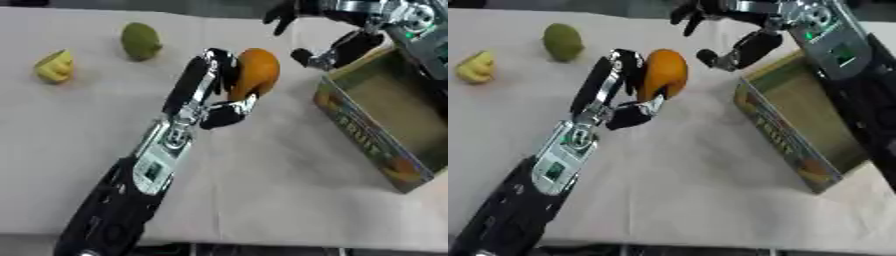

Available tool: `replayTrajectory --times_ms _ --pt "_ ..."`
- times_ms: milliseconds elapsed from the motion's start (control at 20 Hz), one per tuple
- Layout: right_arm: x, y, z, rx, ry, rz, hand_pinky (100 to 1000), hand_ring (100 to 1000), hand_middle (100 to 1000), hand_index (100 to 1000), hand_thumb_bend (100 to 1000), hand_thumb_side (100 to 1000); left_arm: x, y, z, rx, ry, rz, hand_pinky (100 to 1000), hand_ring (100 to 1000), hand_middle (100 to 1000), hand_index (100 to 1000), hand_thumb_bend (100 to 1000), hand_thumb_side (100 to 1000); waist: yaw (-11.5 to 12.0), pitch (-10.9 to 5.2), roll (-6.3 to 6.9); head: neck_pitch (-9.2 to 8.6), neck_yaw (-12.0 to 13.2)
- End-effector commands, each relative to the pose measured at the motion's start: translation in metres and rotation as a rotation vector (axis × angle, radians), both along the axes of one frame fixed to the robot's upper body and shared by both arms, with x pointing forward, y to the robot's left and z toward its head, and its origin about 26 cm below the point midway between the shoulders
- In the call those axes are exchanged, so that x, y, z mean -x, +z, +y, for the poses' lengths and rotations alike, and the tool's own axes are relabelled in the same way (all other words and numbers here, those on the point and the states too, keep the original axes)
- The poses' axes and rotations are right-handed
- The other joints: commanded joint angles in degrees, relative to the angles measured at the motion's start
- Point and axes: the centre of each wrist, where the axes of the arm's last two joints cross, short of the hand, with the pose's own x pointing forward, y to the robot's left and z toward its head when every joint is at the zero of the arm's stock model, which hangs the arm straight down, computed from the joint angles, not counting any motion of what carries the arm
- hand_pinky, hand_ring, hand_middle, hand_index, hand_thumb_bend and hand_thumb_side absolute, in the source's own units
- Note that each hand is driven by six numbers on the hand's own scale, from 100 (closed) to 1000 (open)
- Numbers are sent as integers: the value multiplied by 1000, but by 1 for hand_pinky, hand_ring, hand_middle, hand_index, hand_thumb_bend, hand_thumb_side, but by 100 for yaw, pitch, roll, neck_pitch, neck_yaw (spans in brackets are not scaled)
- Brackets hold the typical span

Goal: Pick up the objects with one hand, pass them to the other hand, and then place them into the box on the other side of the table.

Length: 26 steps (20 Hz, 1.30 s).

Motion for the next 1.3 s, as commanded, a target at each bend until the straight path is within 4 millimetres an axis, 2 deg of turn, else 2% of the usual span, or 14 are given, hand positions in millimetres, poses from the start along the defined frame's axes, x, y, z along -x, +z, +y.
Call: replayTrajectory --times_ms 50,300,700,950,1300 --pt "-1 8 -2 149 124 -78 972 802 887 953 125 158 0 12 -6 19 -11 -29 275 338 338 420 100 123 4 -9 -88 -12 -9" --pt "-2 5 1 130 116 -52 969 794 881 951 100 201 -3 9 -10 19 -6 -19 275 338 338 420 100 126 30 -13 -101 -12 41" --pt "1 10 4 95 118 -18 966 783 877 949 100 201 -7 4 -12 12 9 -7 275 338 339 418 100 127 45 -30 -94 -12 92" --pt "2 8 8 92 125 2 968 785 881 951 100 259 -8 4 -13 12 11 -8 275 338 340 417 100 125 62 -29 -84 -12 219" --pt "-1 -2 12 106 126 29 974 792 886 954 100 353 -9 5 -15 12 14 -19 276 339 341 417 100 122 88 -21 -108 -12 199"
